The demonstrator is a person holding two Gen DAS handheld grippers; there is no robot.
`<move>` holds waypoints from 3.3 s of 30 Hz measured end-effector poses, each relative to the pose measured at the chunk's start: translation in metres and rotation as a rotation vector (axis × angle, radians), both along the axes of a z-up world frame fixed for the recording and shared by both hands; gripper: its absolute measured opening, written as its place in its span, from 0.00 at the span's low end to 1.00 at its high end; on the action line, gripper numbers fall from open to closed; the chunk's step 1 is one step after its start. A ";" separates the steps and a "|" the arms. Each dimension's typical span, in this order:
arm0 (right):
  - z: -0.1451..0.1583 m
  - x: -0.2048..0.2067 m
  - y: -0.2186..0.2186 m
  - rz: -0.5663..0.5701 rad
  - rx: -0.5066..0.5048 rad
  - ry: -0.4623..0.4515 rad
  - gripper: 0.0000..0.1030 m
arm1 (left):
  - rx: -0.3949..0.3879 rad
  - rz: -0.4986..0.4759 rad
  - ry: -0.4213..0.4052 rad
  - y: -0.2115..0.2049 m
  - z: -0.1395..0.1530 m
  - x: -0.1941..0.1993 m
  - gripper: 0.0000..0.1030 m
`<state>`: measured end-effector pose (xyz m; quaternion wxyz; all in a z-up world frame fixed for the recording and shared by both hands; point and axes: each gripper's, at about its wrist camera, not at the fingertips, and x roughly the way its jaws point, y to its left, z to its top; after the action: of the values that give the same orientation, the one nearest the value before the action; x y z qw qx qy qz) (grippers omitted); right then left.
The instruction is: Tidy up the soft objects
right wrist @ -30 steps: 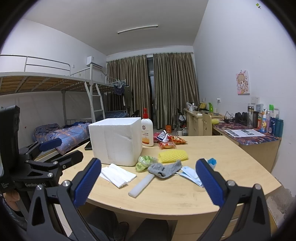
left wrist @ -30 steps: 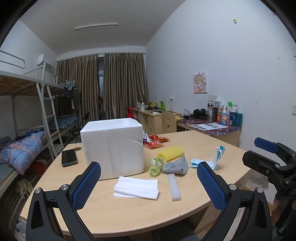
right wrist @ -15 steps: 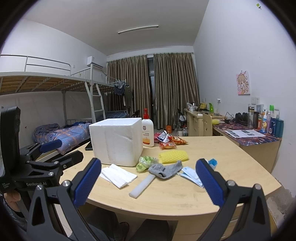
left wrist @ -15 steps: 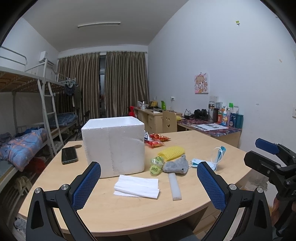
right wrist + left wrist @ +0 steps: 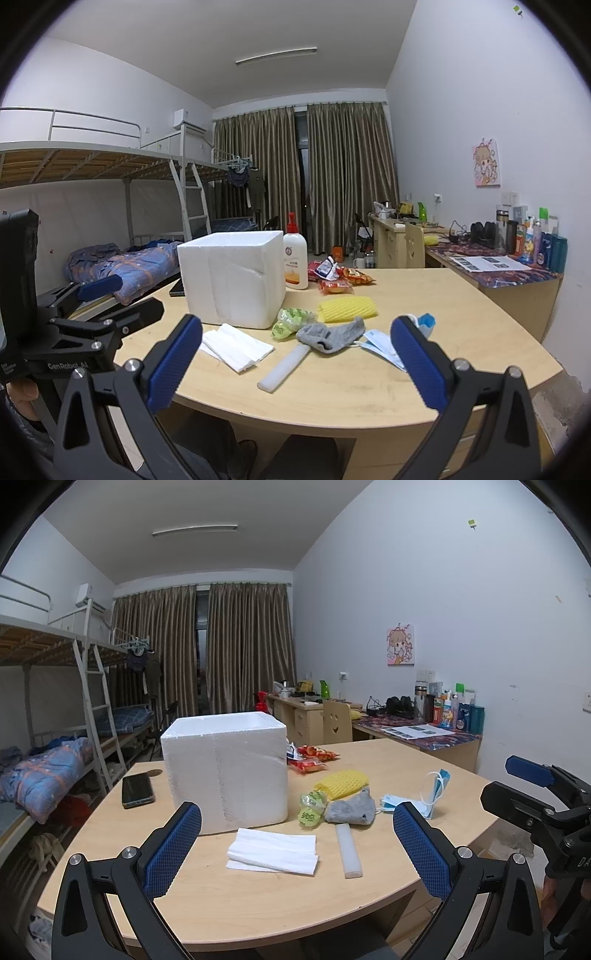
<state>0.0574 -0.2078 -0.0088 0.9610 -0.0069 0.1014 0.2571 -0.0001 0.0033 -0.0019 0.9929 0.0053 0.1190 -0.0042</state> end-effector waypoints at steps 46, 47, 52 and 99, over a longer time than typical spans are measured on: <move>-0.013 0.048 -0.003 -0.049 -0.023 0.101 1.00 | 0.009 0.030 0.152 0.015 -0.025 0.070 1.00; -0.013 0.049 -0.004 -0.053 -0.023 0.105 1.00 | 0.007 0.027 0.170 0.016 -0.028 0.075 1.00; -0.022 0.066 -0.009 -0.083 -0.032 0.146 1.00 | -0.004 0.032 0.241 0.021 -0.043 0.101 1.00; -0.068 0.166 -0.036 -0.248 -0.071 0.371 0.89 | 0.006 -0.005 0.528 0.036 -0.103 0.186 0.41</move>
<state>0.2239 -0.2441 -0.0769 0.9493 0.0190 0.2856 0.1301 0.1863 0.0392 -0.1054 0.9273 0.0070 0.3741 -0.0073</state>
